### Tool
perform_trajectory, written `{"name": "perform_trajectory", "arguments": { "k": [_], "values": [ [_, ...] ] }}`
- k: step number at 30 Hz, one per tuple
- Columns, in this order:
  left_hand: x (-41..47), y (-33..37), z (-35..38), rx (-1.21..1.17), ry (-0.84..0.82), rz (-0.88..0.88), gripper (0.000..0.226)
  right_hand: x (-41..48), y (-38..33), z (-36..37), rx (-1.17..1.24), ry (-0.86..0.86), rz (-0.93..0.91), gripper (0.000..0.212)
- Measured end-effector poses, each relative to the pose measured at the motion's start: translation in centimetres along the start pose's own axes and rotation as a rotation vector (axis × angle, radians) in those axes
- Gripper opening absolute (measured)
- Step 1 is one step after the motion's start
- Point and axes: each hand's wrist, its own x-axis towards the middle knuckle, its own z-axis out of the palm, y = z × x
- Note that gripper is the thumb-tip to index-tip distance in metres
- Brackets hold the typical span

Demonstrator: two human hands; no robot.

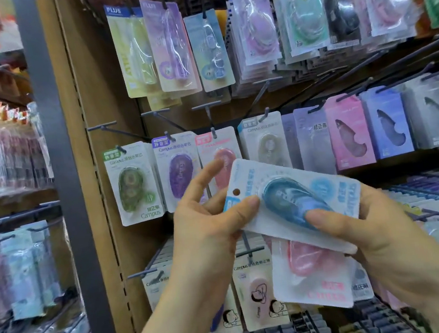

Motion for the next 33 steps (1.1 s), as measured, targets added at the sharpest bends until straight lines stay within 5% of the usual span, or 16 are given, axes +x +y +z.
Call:
{"name": "perform_trajectory", "arguments": {
  "k": [8,13,16,19,24,29,33],
  "values": [
    [-1.0,0.3,0.1,0.208,-0.066,0.001,0.038,-0.4,0.2,0.0,0.013,0.157,-0.124,0.078],
    [0.1,1.6,-0.9,0.107,0.112,0.162,0.035,-0.7,-0.5,-0.2,-0.033,0.308,-0.178,0.064],
    [0.8,3.0,-2.4,0.238,0.081,0.264,0.046,-0.8,-1.2,-0.6,-0.131,0.354,-0.211,0.044],
    [0.5,2.4,-2.9,0.493,0.026,0.296,0.061,-0.8,-1.8,-0.3,-0.199,0.314,-0.249,0.064],
    [-1.0,0.4,-1.7,0.545,-0.104,0.214,0.052,-0.5,-2.0,0.9,-0.194,0.258,-0.232,0.094],
    [-1.5,-1.3,-1.5,0.516,-0.219,0.079,0.034,0.4,-1.6,1.5,-0.11,0.226,-0.215,0.043],
    [-1.5,-2.1,-2.3,0.531,-0.284,-0.022,0.037,1.7,-1.1,1.6,0.003,0.249,-0.176,0.027]
  ]
}}
